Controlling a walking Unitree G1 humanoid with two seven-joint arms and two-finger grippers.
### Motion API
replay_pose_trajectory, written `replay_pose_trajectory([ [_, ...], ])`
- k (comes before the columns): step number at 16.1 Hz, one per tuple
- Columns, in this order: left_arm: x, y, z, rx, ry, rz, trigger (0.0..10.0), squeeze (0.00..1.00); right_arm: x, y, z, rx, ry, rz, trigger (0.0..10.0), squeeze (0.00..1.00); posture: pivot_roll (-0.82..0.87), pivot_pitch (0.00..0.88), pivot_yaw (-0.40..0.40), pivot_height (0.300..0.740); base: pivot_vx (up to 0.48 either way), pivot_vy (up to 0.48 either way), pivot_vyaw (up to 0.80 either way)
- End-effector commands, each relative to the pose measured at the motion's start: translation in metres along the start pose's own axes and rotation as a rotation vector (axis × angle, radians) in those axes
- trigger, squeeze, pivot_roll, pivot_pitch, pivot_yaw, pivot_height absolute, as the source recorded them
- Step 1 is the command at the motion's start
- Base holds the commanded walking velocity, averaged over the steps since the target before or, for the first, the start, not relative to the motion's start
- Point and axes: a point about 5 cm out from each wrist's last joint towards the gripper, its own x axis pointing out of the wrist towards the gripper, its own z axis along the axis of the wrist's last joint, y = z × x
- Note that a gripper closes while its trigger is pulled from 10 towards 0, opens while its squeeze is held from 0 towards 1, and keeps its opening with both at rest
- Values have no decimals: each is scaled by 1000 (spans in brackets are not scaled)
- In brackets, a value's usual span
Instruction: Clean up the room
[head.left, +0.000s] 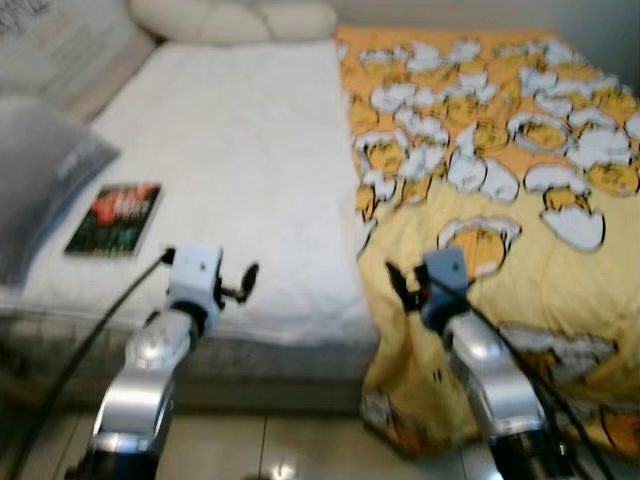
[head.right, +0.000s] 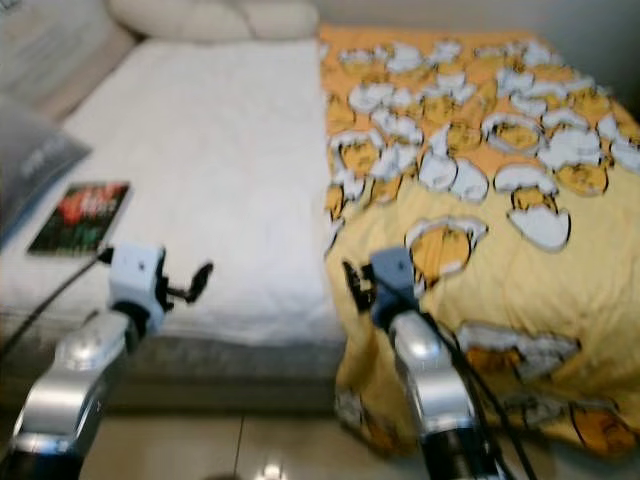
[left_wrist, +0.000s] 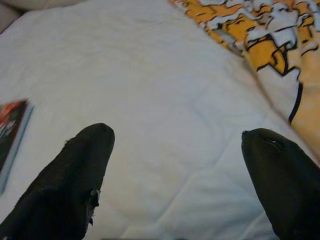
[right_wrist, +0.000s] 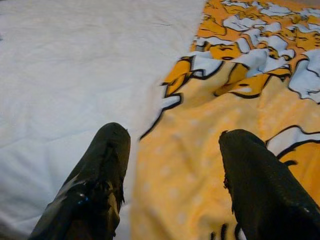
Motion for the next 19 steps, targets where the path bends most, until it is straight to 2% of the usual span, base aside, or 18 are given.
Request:
replay_pose_trajectory([
  [1,2,-7,5,3,-19,-26,10000,0,-3,-12,-4,0,25,-32,10000,0,-32,0,14,740,412,0,0],
  [3,1,-9,4,18,-10,-45,10000,0,-2,-10,-7,11,47,2,10000,0,-29,0,12,740,187,0,0],
  [4,0,-10,2,43,2,-75,10000,0,-1,-10,-11,12,85,13,10000,1000,-26,0,11,740,0,0,0],
  [6,-3,-11,2,74,16,-144,10000,0,11,-11,-18,-26,168,39,10000,1000,-20,0,6,740,0,0,0],
  [8,-7,-13,4,99,19,-213,10000,0,18,-9,-21,-41,203,78,10000,1000,-6,0,-1,740,0,0,0],
  [9,-12,-17,4,131,32,-291,10000,0,26,-5,-22,-63,232,121,10000,1000,4,0,-5,740,0,0,0],
  [10,-18,-21,3,165,57,-377,10000,0,33,-2,-24,-103,266,150,10000,1000,21,0,-3,740,0,0,0],
  [12,-24,-20,1,203,89,-428,10000,0,42,0,-26,-175,307,143,10000,1000,29,0,3,740,0,0,0],
  [13,-26,-19,1,202,99,-438,10000,0,46,2,-28,-202,333,134,10000,529,32,0,7,740,0,0,0],
  [14,-30,-21,2,200,107,-469,10000,0,48,8,-32,-197,373,150,10000,0,49,5,6,740,0,0,0],
  [16,-35,-23,6,210,115,-503,10000,0,49,14,-35,-179,400,177,10000,0,62,32,5,740,0,0,0],
  [18,-42,-23,12,220,122,-535,10000,0,51,13,-36,-217,418,146,10000,0,98,94,1,740,0,0,0],
  [19,-45,-24,13,220,131,-552,10000,0,51,13,-38,-207,430,137,10000,0,108,118,3,740,0,0,0],
])
